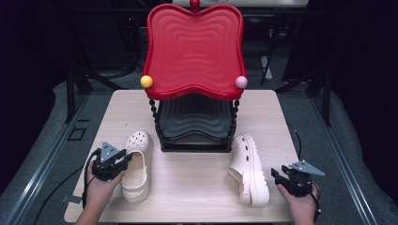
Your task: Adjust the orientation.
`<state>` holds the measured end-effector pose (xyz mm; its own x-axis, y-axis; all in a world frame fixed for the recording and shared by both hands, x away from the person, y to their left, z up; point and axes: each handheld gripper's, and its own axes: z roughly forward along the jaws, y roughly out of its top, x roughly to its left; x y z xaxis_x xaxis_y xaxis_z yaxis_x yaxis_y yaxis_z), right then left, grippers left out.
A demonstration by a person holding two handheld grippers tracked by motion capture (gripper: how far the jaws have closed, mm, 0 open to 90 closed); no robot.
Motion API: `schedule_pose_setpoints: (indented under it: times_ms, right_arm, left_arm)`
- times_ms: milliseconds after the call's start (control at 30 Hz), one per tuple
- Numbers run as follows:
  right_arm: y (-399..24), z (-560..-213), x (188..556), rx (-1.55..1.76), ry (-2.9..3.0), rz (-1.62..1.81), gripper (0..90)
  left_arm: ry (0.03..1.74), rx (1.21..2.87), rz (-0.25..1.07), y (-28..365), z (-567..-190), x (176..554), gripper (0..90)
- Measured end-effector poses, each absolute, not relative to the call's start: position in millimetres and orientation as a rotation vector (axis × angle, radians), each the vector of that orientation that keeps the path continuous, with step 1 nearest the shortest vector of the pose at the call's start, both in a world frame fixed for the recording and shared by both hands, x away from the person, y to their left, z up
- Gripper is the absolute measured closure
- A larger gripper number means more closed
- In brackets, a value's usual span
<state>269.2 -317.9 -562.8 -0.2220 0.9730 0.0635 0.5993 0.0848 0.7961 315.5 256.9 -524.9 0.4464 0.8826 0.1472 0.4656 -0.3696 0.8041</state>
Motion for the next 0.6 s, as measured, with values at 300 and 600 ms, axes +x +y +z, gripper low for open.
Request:
schedule_pose_setpoints:
  times_ms: [300, 600]
  right_arm:
    - [-318.7, -563.8, 269.7, 1.548, 1.878, 1.006, 51.4]
    - [-319.0, -564.4, 269.7, 1.554, 1.871, 1.020, 51.4]
  left_arm:
    - [0.972, 2.200, 0.953, 238.3, -520.7, 317.0, 75.5]
    - [0.852, 2.299, 1.090, 231.2, -521.0, 314.3, 82.1]
